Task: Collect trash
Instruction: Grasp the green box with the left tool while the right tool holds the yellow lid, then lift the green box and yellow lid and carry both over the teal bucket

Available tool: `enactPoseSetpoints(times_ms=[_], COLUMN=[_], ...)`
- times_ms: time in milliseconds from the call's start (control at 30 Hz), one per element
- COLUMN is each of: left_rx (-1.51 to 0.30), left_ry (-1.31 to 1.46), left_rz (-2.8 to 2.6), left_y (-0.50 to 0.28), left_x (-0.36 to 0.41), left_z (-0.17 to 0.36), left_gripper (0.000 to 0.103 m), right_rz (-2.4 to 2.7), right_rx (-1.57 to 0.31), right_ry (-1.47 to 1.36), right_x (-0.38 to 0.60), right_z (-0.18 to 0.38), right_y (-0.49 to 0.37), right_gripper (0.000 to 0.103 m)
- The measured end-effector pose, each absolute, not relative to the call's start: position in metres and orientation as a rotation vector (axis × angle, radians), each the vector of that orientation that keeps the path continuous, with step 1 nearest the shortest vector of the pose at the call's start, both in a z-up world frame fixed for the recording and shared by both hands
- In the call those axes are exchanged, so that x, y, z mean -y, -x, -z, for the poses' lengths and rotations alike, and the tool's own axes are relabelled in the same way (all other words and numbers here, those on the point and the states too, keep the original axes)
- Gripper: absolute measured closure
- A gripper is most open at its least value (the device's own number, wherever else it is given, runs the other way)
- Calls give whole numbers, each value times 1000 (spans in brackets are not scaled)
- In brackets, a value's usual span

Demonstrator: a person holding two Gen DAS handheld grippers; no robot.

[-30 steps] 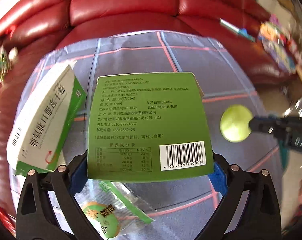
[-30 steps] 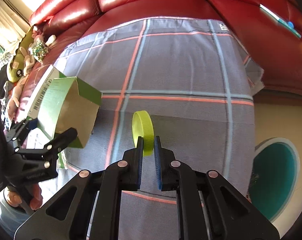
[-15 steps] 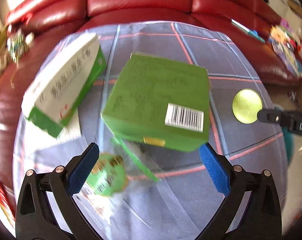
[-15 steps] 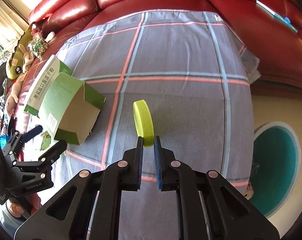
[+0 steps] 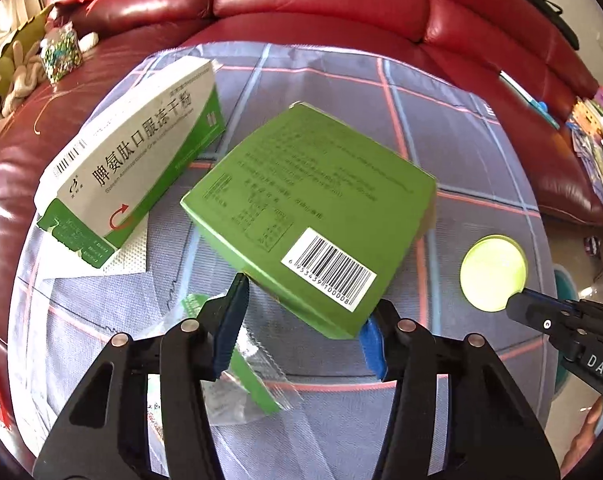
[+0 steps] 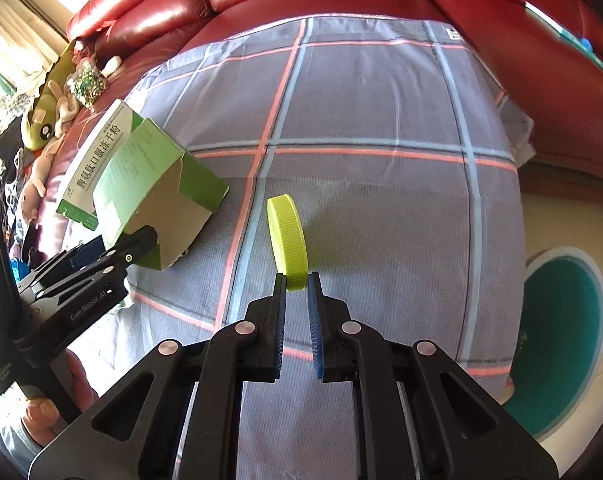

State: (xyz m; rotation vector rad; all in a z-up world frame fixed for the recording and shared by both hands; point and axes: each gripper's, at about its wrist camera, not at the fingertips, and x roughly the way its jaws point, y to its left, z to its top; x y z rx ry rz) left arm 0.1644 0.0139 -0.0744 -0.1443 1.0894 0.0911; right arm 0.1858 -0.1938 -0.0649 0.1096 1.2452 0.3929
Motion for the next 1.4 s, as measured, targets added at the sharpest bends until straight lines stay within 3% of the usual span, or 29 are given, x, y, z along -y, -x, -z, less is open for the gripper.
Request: enactPoseSetpoints(times_ms=[133, 167, 200, 367, 833, 1067, 1133, 1233, 1367, 1400], left_rx=[-1078, -1073, -1070, -1066, -1061, -1082, -1089, -1089, -1072, -1068], left_ry=[140, 136, 126, 91, 10, 1, 9, 15, 17, 18], left_rz=[-109, -105, -105, -94, -38, -28, -25, -22, -17, -17], left_y=[-170, -172, -173, -176, -197, -206, -208, -209, -212, -212], left_x=[-22, -23, -23, -27, -32, -33, -34, -36, -36, -36], left_z=[72, 72, 72, 74, 77, 86, 89, 90, 88, 87], left_gripper=[53, 61, 76, 98, 98, 92, 90, 70, 68, 74], right_rz=[-392, -392, -393, -402, -516, -512, -499, -507, -479, -472], right_rx=[-1243, -1242, -1243, -1227, -1191, -1198, -1218, -1219, -1237, -1242], right_ry=[-117, -118, -122, -110, -84, -67, -100, -92, -82, -91], right_x=[189, 188, 187, 179, 157, 150, 155, 160, 174, 177], right_z=[70, 71, 73, 74, 69, 73, 78, 75, 76, 76], right_y=[-197, -199, -202, -212, -230, -248, -253, -247, -237, -237], right_gripper=[90, 89, 89, 88, 88, 87, 78, 65, 63, 63])
